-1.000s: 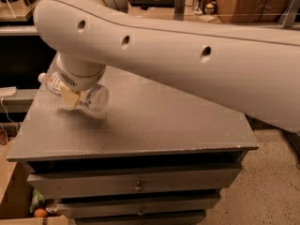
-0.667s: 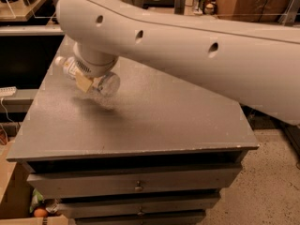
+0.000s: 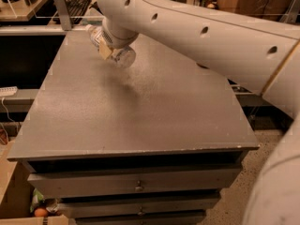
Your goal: Move blue plastic bottle near rxbar chocolate
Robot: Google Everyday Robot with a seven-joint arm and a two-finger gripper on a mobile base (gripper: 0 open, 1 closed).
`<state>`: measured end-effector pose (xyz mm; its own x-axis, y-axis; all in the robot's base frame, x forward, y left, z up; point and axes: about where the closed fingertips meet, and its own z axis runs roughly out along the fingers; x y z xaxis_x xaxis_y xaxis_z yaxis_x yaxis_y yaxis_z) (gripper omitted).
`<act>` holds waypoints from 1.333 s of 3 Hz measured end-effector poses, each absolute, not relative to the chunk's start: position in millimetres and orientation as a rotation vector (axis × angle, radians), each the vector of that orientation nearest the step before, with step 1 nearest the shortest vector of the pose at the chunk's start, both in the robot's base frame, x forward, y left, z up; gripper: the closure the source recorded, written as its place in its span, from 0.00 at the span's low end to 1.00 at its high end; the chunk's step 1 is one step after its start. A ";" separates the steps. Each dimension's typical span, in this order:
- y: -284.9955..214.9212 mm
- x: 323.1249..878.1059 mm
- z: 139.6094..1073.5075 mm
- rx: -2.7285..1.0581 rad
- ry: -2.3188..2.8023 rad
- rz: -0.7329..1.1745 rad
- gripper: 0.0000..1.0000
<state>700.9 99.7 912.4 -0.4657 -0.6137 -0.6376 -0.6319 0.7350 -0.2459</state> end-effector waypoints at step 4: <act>61.7 829.0 865.4 -0.629 2.343 0.232 0.85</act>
Offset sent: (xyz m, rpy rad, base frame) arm 0.1310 -0.0354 -0.0291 0.1257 0.0711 -0.2485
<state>829.0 61.7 865.4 -0.6445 -0.3753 -0.6662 -0.4985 0.8668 -0.0060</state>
